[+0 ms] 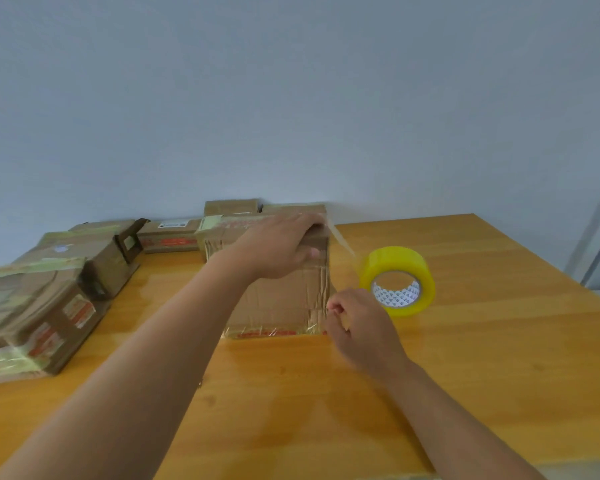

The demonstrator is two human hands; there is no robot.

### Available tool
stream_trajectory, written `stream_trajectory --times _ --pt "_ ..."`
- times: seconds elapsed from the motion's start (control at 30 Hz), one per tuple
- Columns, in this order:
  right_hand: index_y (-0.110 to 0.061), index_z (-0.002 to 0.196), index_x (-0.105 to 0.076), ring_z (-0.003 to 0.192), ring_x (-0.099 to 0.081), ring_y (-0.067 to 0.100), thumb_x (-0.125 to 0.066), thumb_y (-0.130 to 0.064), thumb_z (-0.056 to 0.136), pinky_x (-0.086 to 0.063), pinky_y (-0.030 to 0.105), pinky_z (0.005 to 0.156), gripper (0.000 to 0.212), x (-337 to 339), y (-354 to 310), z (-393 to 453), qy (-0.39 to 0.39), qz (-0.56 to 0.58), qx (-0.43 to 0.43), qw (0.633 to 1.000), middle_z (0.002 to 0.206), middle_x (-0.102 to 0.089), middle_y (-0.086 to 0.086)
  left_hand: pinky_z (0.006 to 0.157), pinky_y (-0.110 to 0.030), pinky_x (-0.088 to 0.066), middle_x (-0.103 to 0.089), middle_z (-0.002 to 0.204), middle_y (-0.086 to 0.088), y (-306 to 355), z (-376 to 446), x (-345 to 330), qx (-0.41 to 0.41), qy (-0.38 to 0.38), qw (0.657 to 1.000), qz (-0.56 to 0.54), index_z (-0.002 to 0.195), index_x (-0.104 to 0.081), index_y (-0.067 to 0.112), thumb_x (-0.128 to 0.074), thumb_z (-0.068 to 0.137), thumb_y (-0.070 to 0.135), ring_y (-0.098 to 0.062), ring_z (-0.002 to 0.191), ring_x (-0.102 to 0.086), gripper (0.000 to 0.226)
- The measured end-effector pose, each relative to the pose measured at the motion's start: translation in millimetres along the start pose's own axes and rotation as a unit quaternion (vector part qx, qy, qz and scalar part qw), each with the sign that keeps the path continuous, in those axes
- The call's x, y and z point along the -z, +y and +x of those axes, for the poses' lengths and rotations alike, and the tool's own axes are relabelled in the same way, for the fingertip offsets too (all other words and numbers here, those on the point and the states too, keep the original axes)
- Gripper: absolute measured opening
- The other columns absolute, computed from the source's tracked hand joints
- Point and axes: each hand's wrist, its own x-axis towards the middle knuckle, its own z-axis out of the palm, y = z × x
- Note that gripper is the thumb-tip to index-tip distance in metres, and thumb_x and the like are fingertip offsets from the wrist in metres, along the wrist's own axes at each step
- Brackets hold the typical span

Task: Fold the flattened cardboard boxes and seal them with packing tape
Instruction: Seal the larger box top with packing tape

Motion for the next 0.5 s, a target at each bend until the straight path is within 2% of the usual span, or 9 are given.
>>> stream_trajectory --times 0.07,0.13,0.2,0.27,0.33,0.4,0.5 --pt "-0.017 0.084 -0.06 0.079 -0.045 0.007 -0.045 -0.031 0.088 -0.045 0.03 0.065 0.021 -10 -2 -1 -0.049 -0.009 0.021 0.999 0.079 -0.056 -0.009 0.115 -0.046 -0.028 -0.031 0.155 0.005 -7 -9 -3 0.002 -0.001 0.999 0.039 0.152 -0.025 0.039 -0.047 0.1 0.045 -0.023 0.14 -0.03 0.057" --pt "-0.018 0.09 -0.062 0.082 -0.049 0.008 -0.043 -0.033 0.09 -0.048 0.031 0.068 0.024 -18 -8 -2 -0.119 -0.025 0.038 0.992 0.085 -0.06 -0.007 0.114 -0.046 -0.026 -0.023 0.154 0.003 -13 -14 -5 0.013 -0.004 0.998 0.067 0.155 -0.015 0.044 -0.043 0.101 0.05 -0.023 0.139 -0.023 0.061" --pt "-0.019 0.102 -0.065 0.089 -0.055 0.01 -0.046 -0.031 0.095 -0.05 0.031 0.075 0.023 -27 -14 -4 -0.187 -0.045 0.06 0.98 0.094 -0.063 -0.007 0.113 -0.045 -0.028 -0.03 0.152 0.003 -15 -18 -5 0.013 0.016 0.996 0.084 0.155 -0.013 0.039 -0.042 0.1 0.051 -0.023 0.138 -0.027 0.063" --pt "-0.018 0.114 -0.065 0.1 -0.057 0.01 -0.048 -0.029 0.098 -0.048 0.026 0.083 0.026 -36 -21 -5 -0.234 -0.05 0.077 0.968 0.107 -0.064 -0.007 0.112 -0.046 -0.026 -0.04 0.15 0.003 -19 -23 -2 0.022 0.039 0.996 0.079 0.151 -0.021 0.033 -0.045 0.099 0.049 -0.024 0.138 -0.031 0.06" --pt "-0.019 0.125 -0.062 0.113 -0.054 0.009 -0.046 -0.029 0.1 -0.044 0.023 0.092 0.031 -45 -30 -6 -0.271 -0.045 0.091 0.957 0.122 -0.062 -0.007 0.112 -0.05 -0.022 -0.037 0.151 0.003 -26 -31 -2 0.03 0.041 0.995 0.086 0.147 -0.025 0.039 -0.045 0.097 0.051 -0.026 0.139 -0.028 0.055" --pt "-0.019 0.132 -0.059 0.127 -0.047 0.01 -0.044 -0.028 0.102 -0.037 0.026 0.107 0.035 -56 -41 -7 -0.311 -0.041 0.105 0.944 0.134 -0.057 -0.007 0.112 -0.05 -0.022 -0.028 0.149 0.002 -32 -41 -2 0.043 0.038 0.994 0.095 0.148 -0.022 0.049 -0.046 0.096 0.054 -0.026 0.136 -0.027 0.058" --pt "-0.017 0.136 -0.056 0.131 -0.043 0.016 -0.043 -0.022 0.102 -0.029 0.031 0.116 0.037 -74 -60 -4 -0.334 -0.039 0.144 0.931 0.141 -0.054 -0.005 0.111 -0.045 -0.026 -0.032 0.145 0.003 -38 -50 1 0.035 0.04 0.993 0.102 0.153 -0.015 0.048 -0.046 0.096 0.053 -0.023 0.132 -0.032 0.065"
